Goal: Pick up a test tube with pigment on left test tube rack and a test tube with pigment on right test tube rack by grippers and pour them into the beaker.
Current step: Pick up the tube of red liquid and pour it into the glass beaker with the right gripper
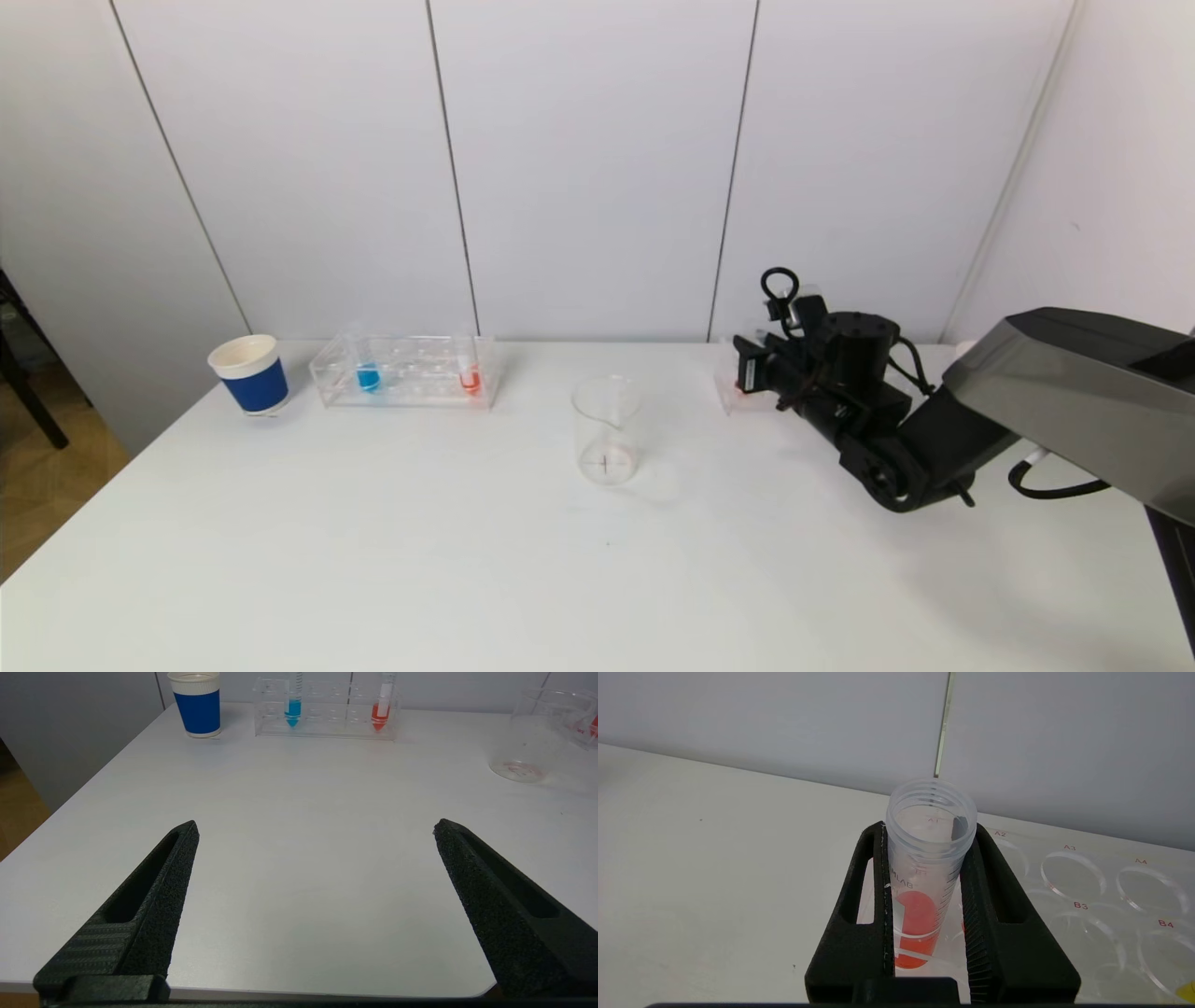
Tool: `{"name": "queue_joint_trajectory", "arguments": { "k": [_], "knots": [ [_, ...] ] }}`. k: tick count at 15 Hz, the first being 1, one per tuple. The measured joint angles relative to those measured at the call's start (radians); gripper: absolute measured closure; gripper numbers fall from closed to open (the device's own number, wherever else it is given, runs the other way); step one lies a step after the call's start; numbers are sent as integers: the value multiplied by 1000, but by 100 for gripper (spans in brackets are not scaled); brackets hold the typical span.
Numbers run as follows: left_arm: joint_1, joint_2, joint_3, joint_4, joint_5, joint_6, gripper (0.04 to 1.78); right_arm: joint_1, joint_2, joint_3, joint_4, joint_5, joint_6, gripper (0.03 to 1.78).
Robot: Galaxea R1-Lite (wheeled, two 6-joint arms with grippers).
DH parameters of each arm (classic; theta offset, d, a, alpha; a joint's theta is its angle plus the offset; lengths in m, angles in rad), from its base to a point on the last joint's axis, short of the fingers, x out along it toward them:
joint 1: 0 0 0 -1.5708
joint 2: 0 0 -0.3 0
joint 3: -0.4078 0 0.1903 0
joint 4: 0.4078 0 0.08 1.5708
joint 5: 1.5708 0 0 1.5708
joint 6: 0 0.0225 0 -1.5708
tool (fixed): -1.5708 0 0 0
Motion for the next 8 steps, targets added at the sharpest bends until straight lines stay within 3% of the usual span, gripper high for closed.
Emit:
{"name": "queue_joint_trajectory", "arguments": {
  "k": [8],
  "knots": [
    [0, 0, 0, 0, 0, 0, 6, 11, -81, 1, 72, -4, -13, 133]
  ]
}}
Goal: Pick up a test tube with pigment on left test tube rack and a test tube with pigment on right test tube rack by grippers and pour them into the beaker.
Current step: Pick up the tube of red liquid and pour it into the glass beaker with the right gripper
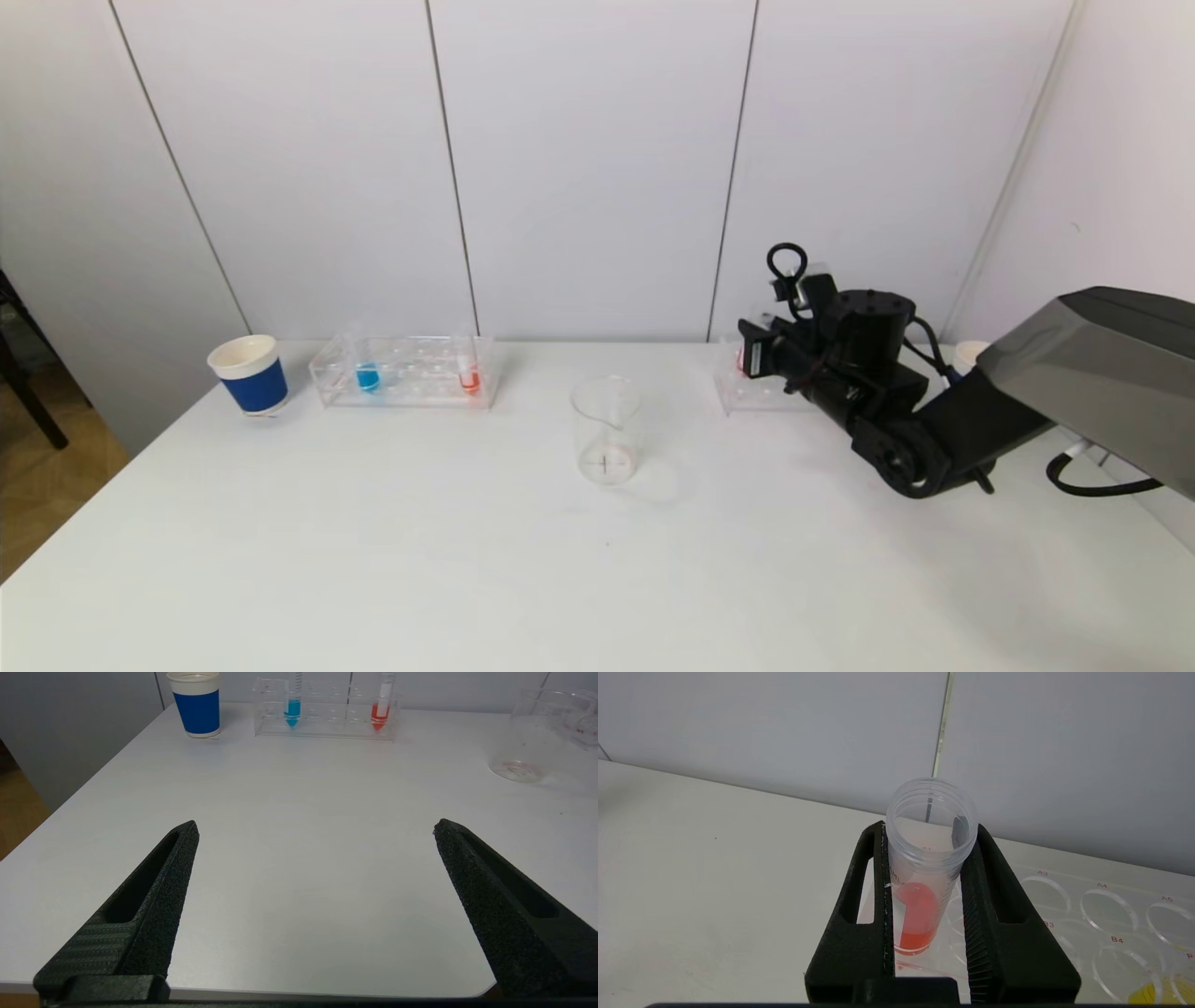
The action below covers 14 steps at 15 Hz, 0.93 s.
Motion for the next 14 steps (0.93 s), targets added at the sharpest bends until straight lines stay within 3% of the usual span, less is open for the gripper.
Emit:
{"name": "queue_joint_trajectory", "arguments": {
  "k": [14],
  "knots": [
    [0, 0, 0, 0, 0, 0, 6, 2, -151, -17, 111, 4, -5, 133]
  ]
}}
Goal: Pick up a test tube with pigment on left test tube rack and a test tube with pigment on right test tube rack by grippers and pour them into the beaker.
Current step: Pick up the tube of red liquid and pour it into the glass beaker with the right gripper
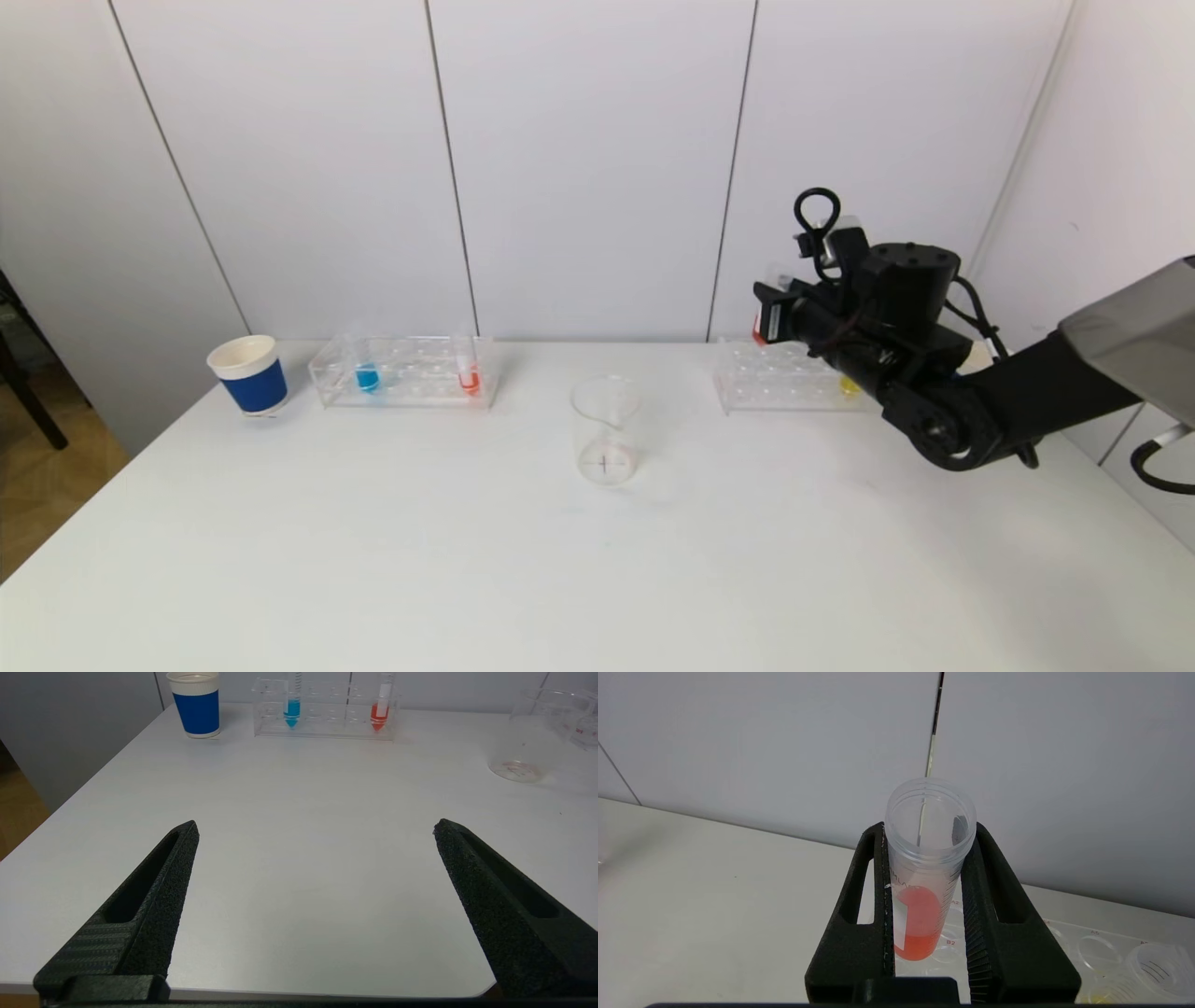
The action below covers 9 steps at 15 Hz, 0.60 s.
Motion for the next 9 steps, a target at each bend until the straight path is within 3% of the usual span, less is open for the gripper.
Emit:
{"name": "queue_joint_trajectory", "arguments": {
  "k": [9],
  "knots": [
    [0, 0, 0, 0, 0, 0, 6, 0, -227, -18, 251, 15, -19, 133]
  ]
}}
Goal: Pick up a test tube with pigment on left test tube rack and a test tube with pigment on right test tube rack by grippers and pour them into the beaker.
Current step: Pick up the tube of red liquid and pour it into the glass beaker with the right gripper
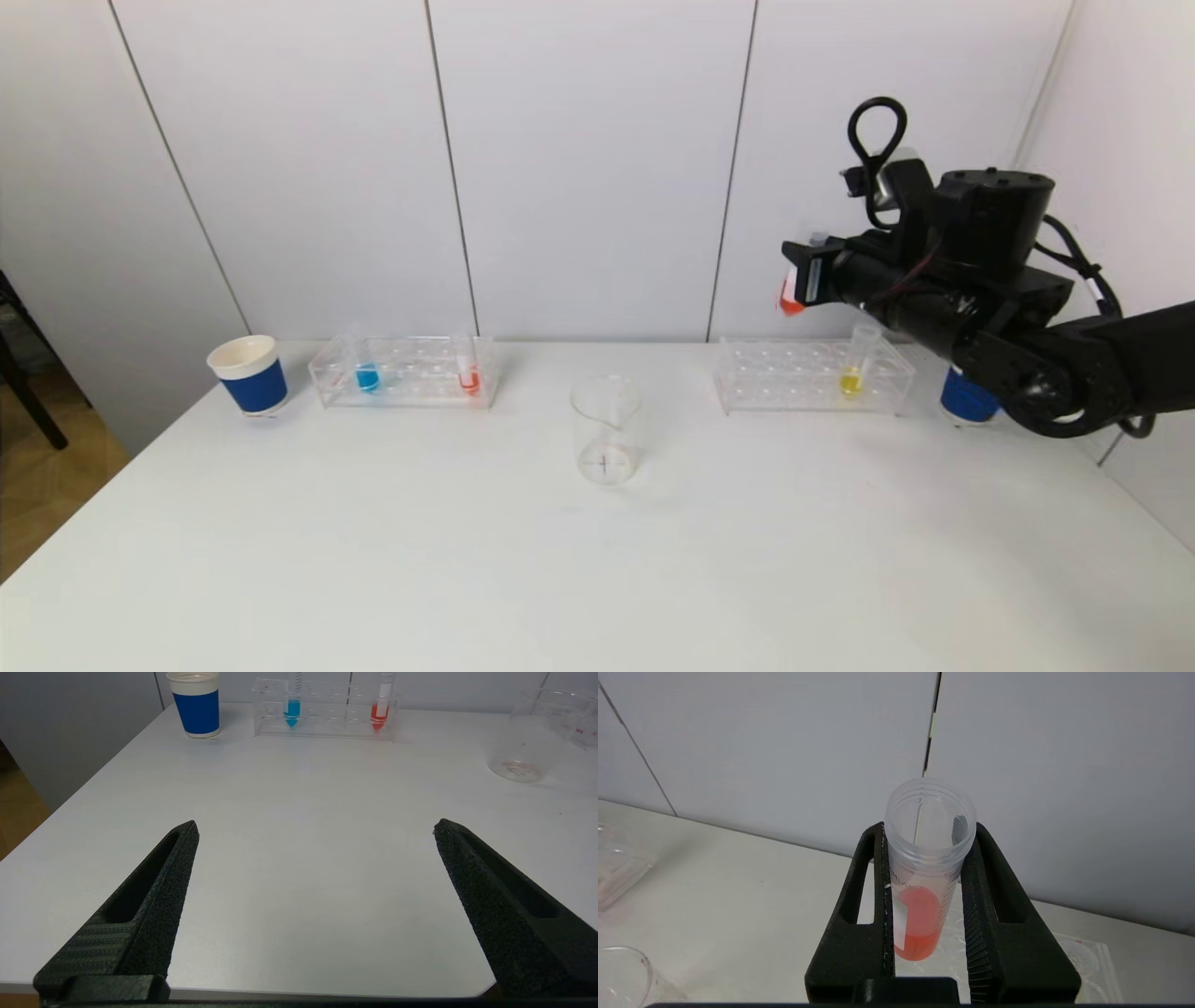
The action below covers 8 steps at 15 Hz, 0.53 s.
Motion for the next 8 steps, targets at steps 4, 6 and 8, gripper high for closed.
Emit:
{"name": "queue_joint_trajectory", "arguments": {
  "k": [4, 6, 8],
  "knots": [
    [0, 0, 0, 0, 0, 0, 6, 0, -93, -30, 148, 19, -37, 133],
    [0, 0, 0, 0, 0, 0, 6, 2, -134, -45, 216, 33, -66, 133],
    [0, 0, 0, 0, 0, 0, 6, 12, -167, -59, 280, 37, -98, 133]
  ]
}}
